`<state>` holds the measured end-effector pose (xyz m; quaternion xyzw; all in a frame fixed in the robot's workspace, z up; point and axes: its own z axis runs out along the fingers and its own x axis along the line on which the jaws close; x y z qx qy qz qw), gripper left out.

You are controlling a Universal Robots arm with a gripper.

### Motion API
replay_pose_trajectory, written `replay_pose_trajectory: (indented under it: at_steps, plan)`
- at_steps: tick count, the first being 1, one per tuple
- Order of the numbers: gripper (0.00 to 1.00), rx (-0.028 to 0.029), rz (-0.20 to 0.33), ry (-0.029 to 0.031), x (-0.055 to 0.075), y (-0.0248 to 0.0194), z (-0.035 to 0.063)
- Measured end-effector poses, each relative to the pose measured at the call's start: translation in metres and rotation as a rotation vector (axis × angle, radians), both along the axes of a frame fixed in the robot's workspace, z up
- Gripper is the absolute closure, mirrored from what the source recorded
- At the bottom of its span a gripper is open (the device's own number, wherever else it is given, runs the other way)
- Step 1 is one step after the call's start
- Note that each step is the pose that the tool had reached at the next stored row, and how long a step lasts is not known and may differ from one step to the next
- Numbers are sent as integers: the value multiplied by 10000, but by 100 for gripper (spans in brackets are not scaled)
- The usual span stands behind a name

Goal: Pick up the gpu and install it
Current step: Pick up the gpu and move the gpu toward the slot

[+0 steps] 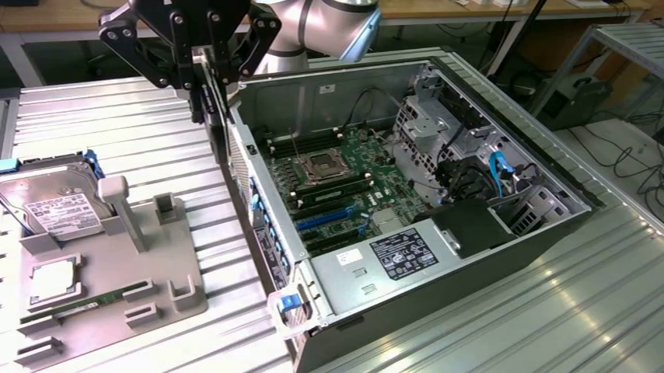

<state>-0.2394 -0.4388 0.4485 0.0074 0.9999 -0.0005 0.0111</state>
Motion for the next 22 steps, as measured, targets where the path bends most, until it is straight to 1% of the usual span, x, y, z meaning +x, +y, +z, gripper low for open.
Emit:
replay_pose_trajectory:
  at_steps: [13,22]
  plan:
    - [72,0,-1,1,90,0,0]
    - [72,-1,0,1,186,0,0]
